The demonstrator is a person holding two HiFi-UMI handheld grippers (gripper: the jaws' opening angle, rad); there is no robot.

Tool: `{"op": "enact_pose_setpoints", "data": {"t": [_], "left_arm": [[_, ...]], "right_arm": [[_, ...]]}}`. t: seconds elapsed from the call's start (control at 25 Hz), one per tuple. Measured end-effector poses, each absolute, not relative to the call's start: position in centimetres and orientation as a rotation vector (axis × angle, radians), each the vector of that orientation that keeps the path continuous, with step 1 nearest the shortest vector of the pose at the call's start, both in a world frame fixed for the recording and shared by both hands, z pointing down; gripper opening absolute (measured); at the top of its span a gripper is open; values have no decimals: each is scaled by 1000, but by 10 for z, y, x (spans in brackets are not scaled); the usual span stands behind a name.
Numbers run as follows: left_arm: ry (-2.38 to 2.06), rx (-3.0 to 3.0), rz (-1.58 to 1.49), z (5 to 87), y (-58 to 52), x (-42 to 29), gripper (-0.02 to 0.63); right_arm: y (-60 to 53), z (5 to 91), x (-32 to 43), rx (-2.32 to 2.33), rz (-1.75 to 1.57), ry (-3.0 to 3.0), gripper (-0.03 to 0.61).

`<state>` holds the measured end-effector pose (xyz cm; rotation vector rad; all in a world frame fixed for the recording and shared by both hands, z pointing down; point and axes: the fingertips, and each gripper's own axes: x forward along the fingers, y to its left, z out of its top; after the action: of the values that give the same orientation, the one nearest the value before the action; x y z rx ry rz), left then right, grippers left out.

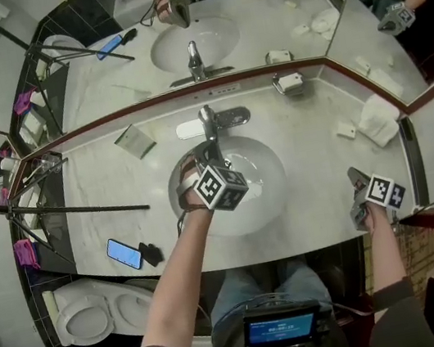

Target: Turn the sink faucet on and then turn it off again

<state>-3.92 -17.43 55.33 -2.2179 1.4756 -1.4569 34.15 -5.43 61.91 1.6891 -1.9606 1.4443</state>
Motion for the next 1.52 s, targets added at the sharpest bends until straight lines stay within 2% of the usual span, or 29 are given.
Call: {"op": "enact_pose_setpoints", "data": {"t": [0.24,0.56,1.12,1.52], "left_arm": [[1696,-2741,-1208,505,-149,-17,0],[1765,-2993,-925,433,-122,-6,0],[1864,-3007,-707,397,-100,-51,0],[1924,-2989,-661,406,-92,-65,0]], "right_arm": [[-47,622,334,1627,1408,-1949,6],[-44,628,338,1590,1346,-1916,6],[-30,625,357,1631,1341,-1902,6],[-19,628,366,1655,1366,-1882,6]]}}
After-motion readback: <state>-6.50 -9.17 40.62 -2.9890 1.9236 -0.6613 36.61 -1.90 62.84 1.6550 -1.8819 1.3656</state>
